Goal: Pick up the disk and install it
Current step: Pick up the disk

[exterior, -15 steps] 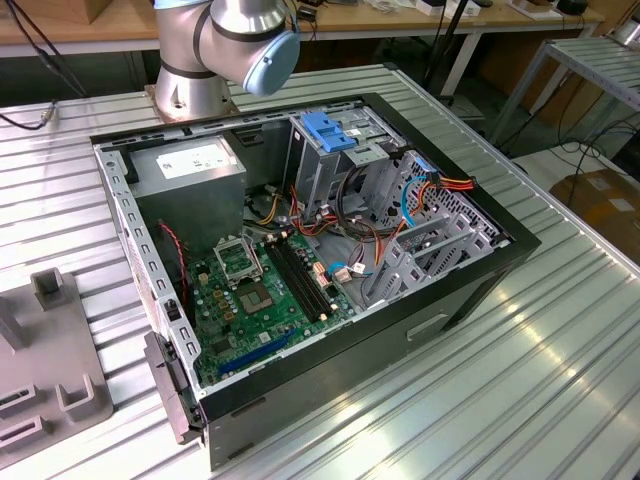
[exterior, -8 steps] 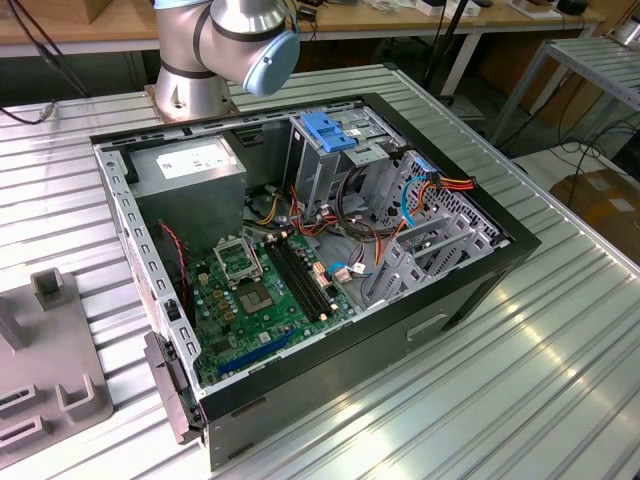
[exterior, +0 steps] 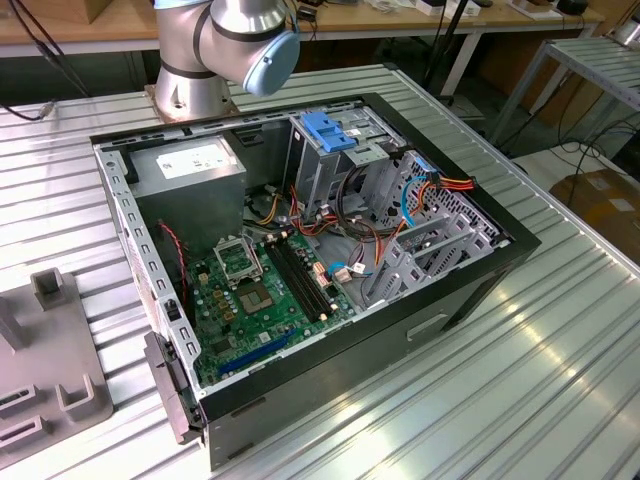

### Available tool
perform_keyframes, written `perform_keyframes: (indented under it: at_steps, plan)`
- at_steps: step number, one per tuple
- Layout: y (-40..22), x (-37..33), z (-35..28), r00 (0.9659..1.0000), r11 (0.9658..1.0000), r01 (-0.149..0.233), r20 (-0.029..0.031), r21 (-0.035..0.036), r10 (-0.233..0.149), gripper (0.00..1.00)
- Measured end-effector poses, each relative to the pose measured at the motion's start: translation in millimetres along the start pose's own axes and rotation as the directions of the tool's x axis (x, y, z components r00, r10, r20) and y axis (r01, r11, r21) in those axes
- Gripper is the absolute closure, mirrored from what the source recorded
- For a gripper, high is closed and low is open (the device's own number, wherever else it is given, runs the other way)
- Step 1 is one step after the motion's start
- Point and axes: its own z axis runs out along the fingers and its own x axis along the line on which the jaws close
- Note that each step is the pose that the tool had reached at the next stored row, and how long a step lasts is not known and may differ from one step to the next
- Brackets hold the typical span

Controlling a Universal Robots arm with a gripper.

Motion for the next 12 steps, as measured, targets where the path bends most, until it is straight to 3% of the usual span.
perform_keyframes:
  at_steps: [4, 7, 12]
  plan:
    - [0.1, 0.0, -6.4, 1.0000, 1.0000, 0.000, -0.0001, -0.0001, 0.000, 0.63]
    - [0.2, 0.1, -16.5, 1.0000, 1.0000, 0.000, 0.0000, 0.0000, 0.000, 0.63]
    - [0.3, 0.2, -25.6, 1.0000, 1.0000, 0.000, 0.0000, 0.0000, 0.000, 0.63]
